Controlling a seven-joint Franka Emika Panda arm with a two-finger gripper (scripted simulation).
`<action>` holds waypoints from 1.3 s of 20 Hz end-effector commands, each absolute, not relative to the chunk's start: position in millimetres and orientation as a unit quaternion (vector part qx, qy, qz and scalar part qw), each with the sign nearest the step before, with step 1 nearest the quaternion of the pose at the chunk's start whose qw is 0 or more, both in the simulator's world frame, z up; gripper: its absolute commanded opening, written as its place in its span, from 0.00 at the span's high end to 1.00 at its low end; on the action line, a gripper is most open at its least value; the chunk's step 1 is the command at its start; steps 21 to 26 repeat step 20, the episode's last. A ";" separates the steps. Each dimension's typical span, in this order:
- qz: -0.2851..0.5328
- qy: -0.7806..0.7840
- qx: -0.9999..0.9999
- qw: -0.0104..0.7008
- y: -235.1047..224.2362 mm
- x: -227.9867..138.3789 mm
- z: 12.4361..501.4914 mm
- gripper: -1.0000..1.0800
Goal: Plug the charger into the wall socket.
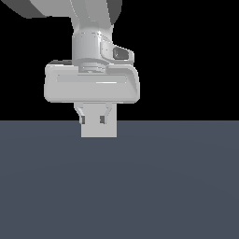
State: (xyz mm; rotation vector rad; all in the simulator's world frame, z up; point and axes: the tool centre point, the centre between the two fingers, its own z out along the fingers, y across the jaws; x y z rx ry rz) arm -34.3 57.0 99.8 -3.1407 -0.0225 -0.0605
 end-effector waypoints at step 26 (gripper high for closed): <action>-0.019 -0.007 -1.000 0.000 57.2 14.8 100.0 1.00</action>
